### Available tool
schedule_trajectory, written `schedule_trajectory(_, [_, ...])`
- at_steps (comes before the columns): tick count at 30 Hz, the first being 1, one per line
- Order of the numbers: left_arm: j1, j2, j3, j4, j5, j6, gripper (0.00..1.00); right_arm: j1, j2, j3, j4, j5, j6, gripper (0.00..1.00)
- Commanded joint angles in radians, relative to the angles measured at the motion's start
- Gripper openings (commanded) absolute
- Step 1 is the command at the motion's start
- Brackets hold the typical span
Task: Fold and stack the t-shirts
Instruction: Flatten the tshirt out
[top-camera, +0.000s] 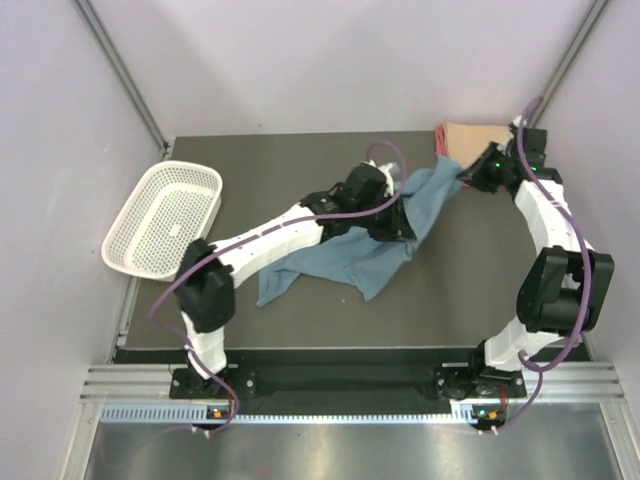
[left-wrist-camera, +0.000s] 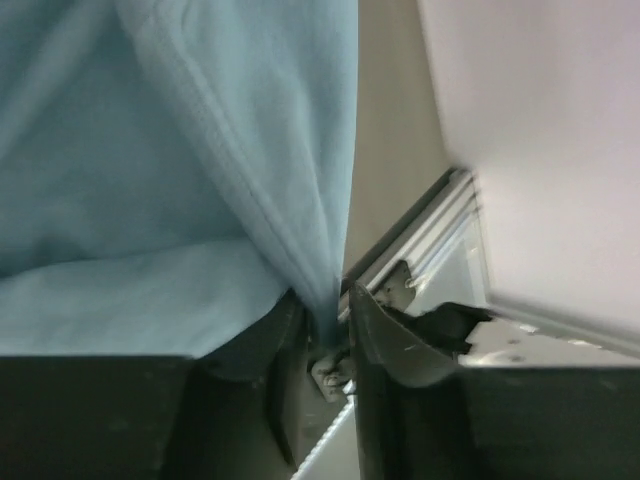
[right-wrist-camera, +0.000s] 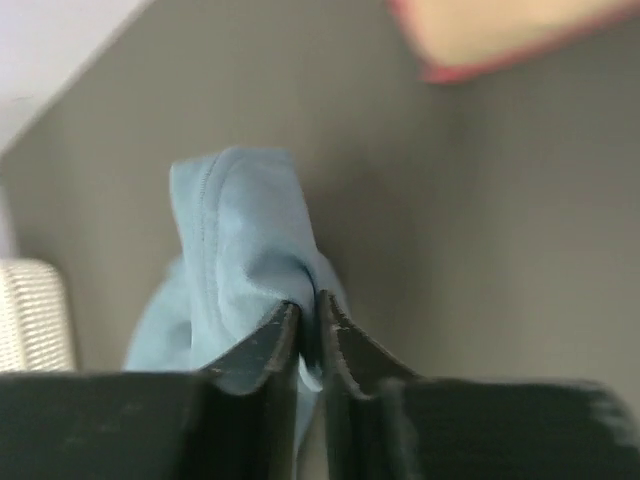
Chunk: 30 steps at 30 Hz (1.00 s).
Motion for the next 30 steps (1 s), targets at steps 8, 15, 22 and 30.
schedule_trajectory(8, [0.13,-0.17,-0.007,-0.262,-0.065,0.099,0.64,-0.069,0.005,0.116,-0.313,0.283,-0.209,0.64])
schedule_trajectory(15, [0.509,-0.506,-0.445,-0.444,-0.098,0.053,0.43,0.222,-0.025,0.196,-0.393,0.315,-0.294,0.67])
schedule_trajectory(22, [0.683,-0.596,-0.678,-0.47,-0.073,0.034,0.46,0.587,-0.117,-0.049,-0.309,0.133,-0.298,0.64])
schedule_trajectory(30, [0.715,-0.597,-0.729,-0.453,-0.064,0.165,0.65,0.788,-0.204,-0.327,-0.194,0.079,-0.239,0.62])
